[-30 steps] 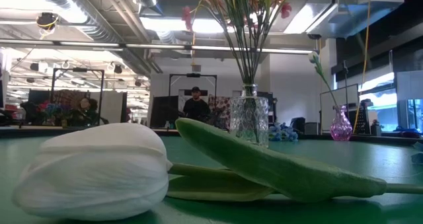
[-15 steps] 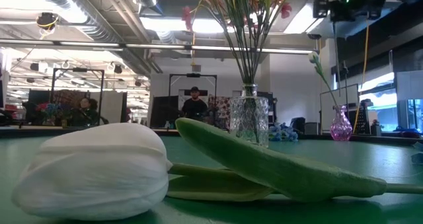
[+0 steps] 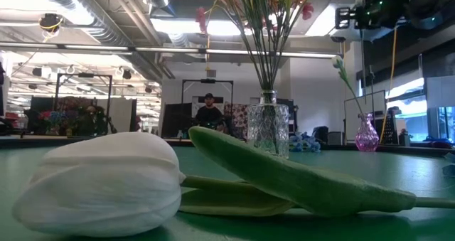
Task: Sort flowers into vase by color
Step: Put the top white flower into the purple vase
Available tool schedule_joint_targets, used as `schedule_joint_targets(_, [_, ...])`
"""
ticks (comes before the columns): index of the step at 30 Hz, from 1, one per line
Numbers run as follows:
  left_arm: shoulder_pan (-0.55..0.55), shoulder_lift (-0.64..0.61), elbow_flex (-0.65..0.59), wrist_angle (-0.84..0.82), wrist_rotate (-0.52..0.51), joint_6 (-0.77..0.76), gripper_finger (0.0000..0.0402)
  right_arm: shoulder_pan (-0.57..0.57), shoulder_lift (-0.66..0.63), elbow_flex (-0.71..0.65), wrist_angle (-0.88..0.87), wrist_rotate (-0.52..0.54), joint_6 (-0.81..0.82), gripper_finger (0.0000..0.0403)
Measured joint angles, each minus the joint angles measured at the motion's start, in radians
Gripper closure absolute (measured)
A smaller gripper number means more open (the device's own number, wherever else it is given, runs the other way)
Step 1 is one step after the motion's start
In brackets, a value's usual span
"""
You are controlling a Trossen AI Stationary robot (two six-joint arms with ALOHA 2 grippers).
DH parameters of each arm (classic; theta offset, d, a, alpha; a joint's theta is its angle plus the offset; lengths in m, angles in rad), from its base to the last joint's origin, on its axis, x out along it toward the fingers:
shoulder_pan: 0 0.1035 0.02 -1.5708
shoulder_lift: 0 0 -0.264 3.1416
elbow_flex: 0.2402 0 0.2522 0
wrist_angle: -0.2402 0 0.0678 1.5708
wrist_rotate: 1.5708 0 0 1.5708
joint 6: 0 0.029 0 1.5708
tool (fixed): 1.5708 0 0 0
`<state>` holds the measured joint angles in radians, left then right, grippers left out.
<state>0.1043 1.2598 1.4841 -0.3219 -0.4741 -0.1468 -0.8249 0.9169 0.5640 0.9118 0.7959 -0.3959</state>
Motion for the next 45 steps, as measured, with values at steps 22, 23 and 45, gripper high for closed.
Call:
schedule_joint_targets(22, [0.073, 0.092, 0.0, -0.047, 0.017, -0.028, 0.029, 0.0, 0.037, -0.225, 0.246, -0.048, 0.007, 0.0391])
schedule_joint_targets(23, [0.072, 0.092, 0.0, -0.054, 0.018, -0.034, 0.029, 0.0, 0.036, -0.23, 0.25, -0.049, 0.02, 0.039])
schedule_joint_targets(45, [0.066, 0.091, 0.0, -0.223, 0.004, -0.12, 0.029, 0.011, 0.061, -0.211, 0.039, 0.077, 0.146, 0.0252])
